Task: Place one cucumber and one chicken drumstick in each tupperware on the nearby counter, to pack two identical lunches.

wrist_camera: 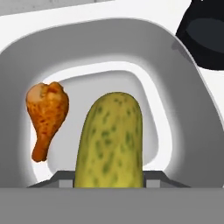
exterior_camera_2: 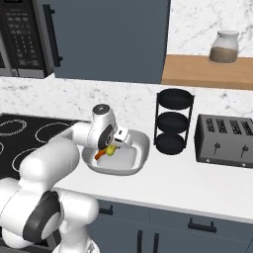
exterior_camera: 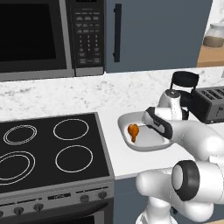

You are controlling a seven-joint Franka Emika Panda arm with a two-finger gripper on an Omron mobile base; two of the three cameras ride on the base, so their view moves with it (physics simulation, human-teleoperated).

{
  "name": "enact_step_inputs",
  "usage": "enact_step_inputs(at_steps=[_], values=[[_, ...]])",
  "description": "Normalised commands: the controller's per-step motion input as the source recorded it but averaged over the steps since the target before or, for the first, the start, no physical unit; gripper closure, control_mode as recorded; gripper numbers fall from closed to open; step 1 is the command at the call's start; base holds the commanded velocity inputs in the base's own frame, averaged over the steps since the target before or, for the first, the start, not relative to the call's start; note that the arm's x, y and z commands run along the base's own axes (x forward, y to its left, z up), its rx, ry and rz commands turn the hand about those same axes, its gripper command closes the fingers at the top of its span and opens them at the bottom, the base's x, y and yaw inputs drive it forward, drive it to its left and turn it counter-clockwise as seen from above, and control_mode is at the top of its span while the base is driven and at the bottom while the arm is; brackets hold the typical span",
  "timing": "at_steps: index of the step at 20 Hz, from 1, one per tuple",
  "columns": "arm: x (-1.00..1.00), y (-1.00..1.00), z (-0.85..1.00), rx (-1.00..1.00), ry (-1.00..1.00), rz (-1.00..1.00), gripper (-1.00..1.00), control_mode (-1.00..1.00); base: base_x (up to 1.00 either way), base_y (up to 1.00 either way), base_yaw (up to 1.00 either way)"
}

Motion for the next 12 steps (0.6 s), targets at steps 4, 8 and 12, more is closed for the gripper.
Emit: enact_step_inputs(at_steps=[4, 8, 12], values=[[0.21, -0.22, -0.19, 0.02, 0.01, 0.0, 1.0, -1.0, 0.0, 0.0, 0.0], [0.2, -0.02, -0.18, 0.0, 0.0, 0.0, 1.0, -1.0, 0.0, 0.0, 0.0], [0.22, 0.0, -0.26, 0.0, 0.0, 0.0, -1.0, -1.0, 0.0, 0.0, 0.0]])
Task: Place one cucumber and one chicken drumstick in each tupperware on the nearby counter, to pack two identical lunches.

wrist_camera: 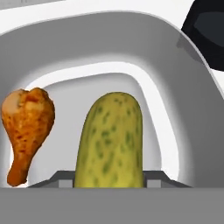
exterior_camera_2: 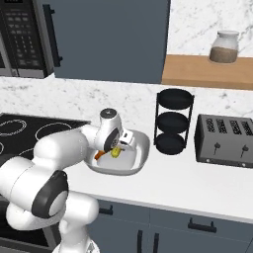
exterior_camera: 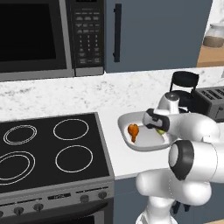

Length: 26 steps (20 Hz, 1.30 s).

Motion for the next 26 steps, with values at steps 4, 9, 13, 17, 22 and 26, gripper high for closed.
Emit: enact_step_inputs(at_steps=[4, 9, 13, 17, 22, 26], values=[[0.25, 0.0, -0.22, 0.0, 0.0, 0.0, -1.0, -1.0, 0.0, 0.0, 0.0], [0.16, 0.0, -0.12, 0.0, 0.0, 0.0, -1.0, -1.0, 0.0, 0.0, 0.0], [0.02, 0.0, 0.0, 0.0, 0.0, 0.0, -1.0, -1.0, 0.0, 0.0, 0.0], [-0.47, 0.03, 0.15, 0.0, -0.01, 0.0, -1.0, -1.0, 0.0, 0.0, 0.0], [-0.93, 0.56, 0.32, 0.0, -0.09, 0.0, -1.0, -1.0, 0.0, 0.0, 0.0], [-0.89, 0.66, 0.63, -0.03, -0.07, 0.01, -1.0, -1.0, 0.0, 0.0, 0.0]])
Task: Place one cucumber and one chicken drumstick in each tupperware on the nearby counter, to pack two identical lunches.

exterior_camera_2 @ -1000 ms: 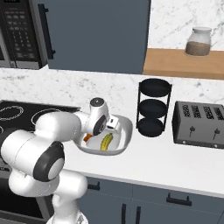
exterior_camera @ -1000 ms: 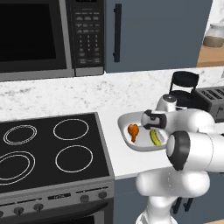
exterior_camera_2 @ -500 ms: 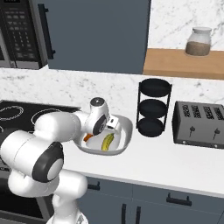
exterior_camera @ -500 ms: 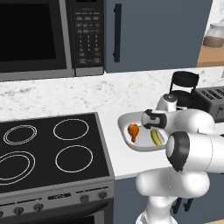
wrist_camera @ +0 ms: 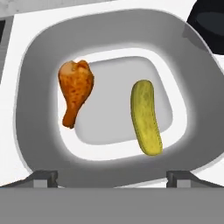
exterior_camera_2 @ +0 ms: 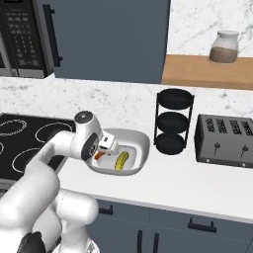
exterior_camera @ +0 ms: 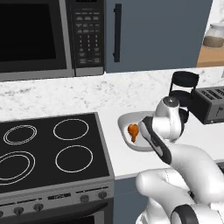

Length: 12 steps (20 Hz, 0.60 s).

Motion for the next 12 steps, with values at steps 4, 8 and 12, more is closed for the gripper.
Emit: enact_step_inputs(at_steps=[4, 8, 12], values=[[-0.95, 0.36, 0.8, 0.0, -0.11, 0.04, -1.0, -1.0, 0.0, 0.0, 0.0], [-0.99, 0.12, 0.53, 0.0, -0.12, 0.07, -1.0, -1.0, 0.0, 0.0, 0.0], [-1.0, 0.02, 0.5, 0.0, -0.19, 0.08, -1.0, -1.0, 0.0, 0.0, 0.0]])
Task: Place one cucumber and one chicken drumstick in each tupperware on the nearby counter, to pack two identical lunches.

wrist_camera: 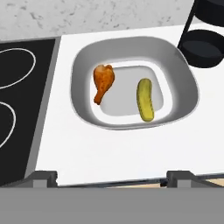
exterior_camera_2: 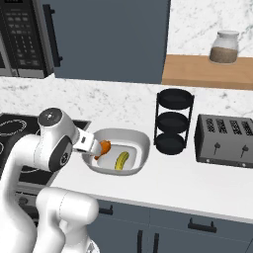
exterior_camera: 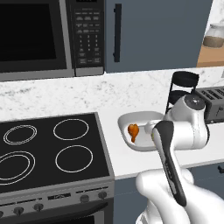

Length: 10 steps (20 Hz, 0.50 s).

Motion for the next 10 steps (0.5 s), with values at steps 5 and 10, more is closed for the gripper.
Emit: enact_step_inputs(at_steps=[5, 10], values=[[-0.78, 0.1, 0.48, -0.03, -0.15, 0.03, -1.0, -1.0, 0.0, 0.0, 0.0], [-0.26, 0.07, -0.4, -0.01, -0.03, 0.0, -1.0, -1.0, 0.0, 0.0, 0.0]])
